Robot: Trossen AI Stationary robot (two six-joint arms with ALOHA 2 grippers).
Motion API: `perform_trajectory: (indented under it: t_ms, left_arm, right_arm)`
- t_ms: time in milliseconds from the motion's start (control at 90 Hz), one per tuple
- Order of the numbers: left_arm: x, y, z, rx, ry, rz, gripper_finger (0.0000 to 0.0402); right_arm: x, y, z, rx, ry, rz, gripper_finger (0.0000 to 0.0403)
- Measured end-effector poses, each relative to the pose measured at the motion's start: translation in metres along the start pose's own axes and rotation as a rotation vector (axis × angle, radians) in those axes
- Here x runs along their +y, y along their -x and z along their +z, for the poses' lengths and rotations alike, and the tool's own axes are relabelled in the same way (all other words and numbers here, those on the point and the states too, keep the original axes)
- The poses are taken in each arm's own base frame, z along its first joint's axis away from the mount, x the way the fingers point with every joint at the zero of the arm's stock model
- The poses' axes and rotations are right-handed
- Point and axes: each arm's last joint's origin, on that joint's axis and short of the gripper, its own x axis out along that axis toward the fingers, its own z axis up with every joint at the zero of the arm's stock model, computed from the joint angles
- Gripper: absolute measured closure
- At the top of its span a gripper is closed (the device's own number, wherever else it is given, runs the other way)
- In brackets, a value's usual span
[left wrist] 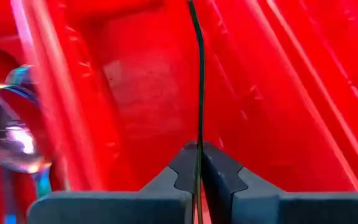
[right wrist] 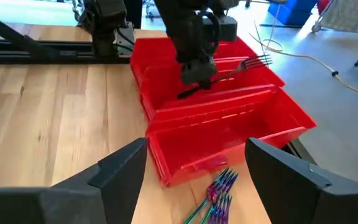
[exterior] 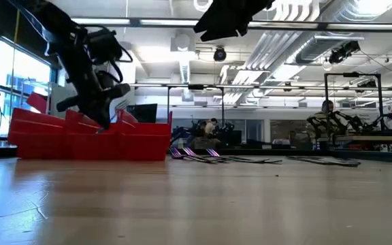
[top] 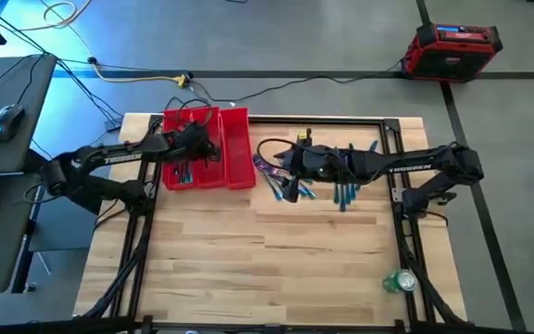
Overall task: Sort silverware
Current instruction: Put the blue fork into the middle red bin
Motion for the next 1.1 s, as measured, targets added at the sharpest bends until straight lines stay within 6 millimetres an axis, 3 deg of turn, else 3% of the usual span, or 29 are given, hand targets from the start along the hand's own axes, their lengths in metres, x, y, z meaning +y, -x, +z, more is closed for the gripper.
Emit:
perform_trajectory:
  t_ms: [456, 922, 1100]
  left_arm:
    - [0.002, 0.003, -0.001, 0.024, 0.02, -0.034, 0.0401]
    - [0.007, 0.035, 0.009, -0.12, 0.04, -0.099, 0.04]
    - [0.008, 0.036, 0.009, -0.127, 0.042, -0.1, 0.0375]
  right_arm:
    - [0.002, 0.001, -0.002, 0.017, 0.016, 0.008, 0.0142]
    - [0.002, 0.001, -0.002, 0.017, 0.005, 0.008, 0.0142]
    - [0.002, 0.001, -0.002, 0.018, 0.006, 0.008, 0.0142]
